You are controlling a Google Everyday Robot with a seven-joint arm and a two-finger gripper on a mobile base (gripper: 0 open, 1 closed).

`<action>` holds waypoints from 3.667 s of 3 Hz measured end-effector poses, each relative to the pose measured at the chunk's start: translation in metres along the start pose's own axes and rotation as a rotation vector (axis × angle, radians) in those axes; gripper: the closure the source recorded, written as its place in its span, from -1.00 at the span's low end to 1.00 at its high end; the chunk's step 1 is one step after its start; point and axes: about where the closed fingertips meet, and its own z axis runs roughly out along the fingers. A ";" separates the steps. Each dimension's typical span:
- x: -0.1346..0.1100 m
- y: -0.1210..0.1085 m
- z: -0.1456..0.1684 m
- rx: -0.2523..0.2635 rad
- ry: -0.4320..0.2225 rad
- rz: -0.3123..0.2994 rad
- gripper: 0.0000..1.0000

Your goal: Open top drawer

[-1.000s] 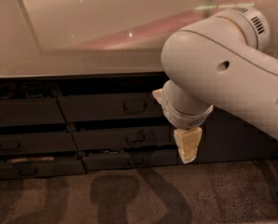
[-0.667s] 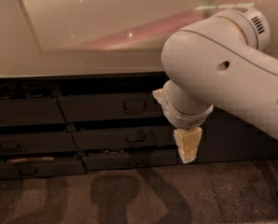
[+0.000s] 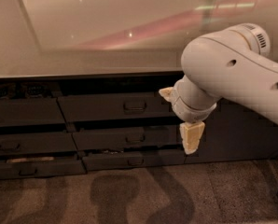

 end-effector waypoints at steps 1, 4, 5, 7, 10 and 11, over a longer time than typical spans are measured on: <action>0.014 -0.007 0.020 -0.004 -0.033 -0.008 -1.00; 0.050 -0.038 0.057 -0.111 -0.123 0.049 -1.00; 0.051 -0.041 0.059 -0.053 -0.045 -0.004 -1.00; 0.077 -0.064 0.077 0.021 0.161 -0.110 -1.00; 0.082 -0.070 0.084 0.036 -0.010 -0.096 -1.00; 0.082 -0.070 0.084 0.036 -0.010 -0.096 -1.00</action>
Offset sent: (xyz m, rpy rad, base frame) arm 0.0658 -0.0322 -0.0462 0.1420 0.1806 0.0184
